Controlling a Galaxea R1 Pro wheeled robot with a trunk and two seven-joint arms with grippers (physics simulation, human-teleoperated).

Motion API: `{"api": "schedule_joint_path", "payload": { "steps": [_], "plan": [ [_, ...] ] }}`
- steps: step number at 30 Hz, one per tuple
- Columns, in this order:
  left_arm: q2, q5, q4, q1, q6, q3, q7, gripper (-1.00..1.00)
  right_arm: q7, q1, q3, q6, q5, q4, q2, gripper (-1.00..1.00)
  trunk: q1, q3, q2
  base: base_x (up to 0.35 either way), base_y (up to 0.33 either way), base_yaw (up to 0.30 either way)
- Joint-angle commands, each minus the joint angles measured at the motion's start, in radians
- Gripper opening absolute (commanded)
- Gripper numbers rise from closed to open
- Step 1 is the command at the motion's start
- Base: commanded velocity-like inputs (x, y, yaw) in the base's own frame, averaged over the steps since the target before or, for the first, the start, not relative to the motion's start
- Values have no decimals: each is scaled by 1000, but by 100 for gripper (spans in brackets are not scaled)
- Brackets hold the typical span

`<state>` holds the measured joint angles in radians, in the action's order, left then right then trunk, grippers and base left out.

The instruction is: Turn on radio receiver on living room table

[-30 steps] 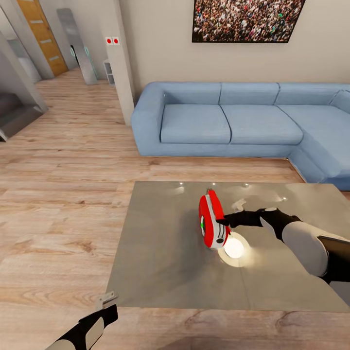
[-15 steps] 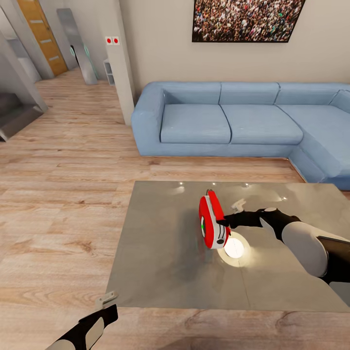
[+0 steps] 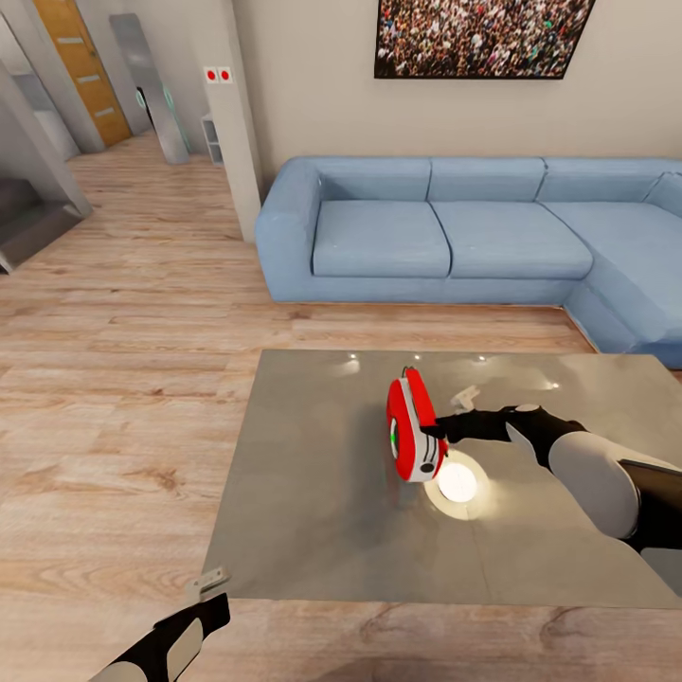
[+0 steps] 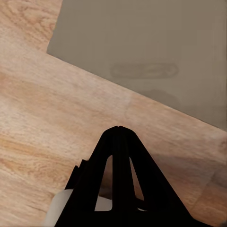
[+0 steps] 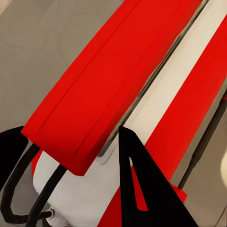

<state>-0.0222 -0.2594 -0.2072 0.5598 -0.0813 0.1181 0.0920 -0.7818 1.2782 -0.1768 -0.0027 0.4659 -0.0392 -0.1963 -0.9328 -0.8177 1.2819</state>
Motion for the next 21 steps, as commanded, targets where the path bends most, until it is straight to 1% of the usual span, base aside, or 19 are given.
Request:
{"api": "schedule_joint_path", "payload": {
  "steps": [1, 6, 21],
  "plan": [
    [0, 0, 0, 0, 0, 0, 0, -100, 0, 0, 13, 1, 3, -1, 0, -100, -4, -3, 7, 0, 0, 0],
    [0, 0, 0, 0, 0, 0, 0, -100, 0, 0, 13, 1, 3, -1, 0, -100, -23, -19, 42, 0, 0, 0],
    [1, -1, 0, 0, -1, 0, 0, -100, 0, 0, 13, 2, 4, -1, 1, -100, -23, -19, 42, 0, 0, 0]
  ]
}}
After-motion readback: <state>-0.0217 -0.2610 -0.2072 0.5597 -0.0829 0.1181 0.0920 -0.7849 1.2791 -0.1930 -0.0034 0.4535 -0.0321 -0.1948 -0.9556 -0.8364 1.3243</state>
